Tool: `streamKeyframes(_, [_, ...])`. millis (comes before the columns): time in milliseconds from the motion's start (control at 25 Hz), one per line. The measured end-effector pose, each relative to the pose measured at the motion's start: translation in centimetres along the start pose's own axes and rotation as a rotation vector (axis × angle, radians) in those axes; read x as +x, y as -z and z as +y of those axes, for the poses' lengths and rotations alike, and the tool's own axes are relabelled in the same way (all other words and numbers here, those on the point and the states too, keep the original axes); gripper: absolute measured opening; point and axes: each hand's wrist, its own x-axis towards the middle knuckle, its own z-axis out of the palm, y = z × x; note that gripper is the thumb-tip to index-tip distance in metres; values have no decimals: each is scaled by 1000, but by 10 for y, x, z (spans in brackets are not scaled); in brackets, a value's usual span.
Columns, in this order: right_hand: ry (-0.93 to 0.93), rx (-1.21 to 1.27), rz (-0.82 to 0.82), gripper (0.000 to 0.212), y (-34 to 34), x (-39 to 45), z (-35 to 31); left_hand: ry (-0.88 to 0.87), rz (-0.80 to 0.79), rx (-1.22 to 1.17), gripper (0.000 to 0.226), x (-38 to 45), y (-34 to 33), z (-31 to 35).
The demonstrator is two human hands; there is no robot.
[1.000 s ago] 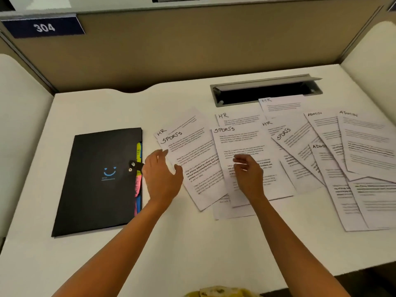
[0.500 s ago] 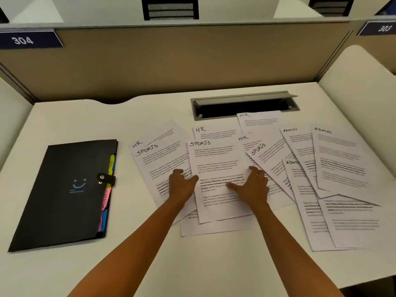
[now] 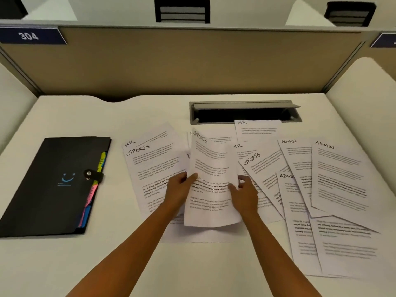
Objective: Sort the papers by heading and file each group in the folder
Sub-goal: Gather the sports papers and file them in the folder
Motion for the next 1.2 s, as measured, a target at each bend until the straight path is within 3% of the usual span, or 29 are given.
streamKeyframes(80, [86,10,-79,28,10,8,6,-65,128,-48,17,-2,9,1])
streamKeyframes(160, [126,114,-132,15,16,15,8,-144,397,25,10,8,26,-5])
streamKeyframes(200, [125,152,-135,13,19,18,9,-145,537,111,17,15,37,-9])
streamKeyframes(280, [112,201,-112,13,23,28,9,25,747,336,61,29,60,-17])
streamKeyframes(360, [98,226,-93,12,24,39,10,241,799,487,90,35,74,-18])
streamKeyframes(480, [106,233,-112,17,21,52,11,309,795,494,101,38,76,-14])
streamKeyframes(640, [111,246,-149,21,17,59,10,288,777,291,102,41,81,-16])
streamKeyframes(840, [129,226,-149,28,18,60,7,65,727,252,36,29,87,-30])
streamKeyframes(920, [125,213,-158,32,17,59,7,11,592,122,19,23,89,-31])
streamKeyframes(1040, [140,209,-204,32,7,48,0,-13,367,14,28,13,92,-22])
streamKeyframes(1200, [182,168,-295,35,-17,27,-14,4,221,52,31,-5,97,-9])
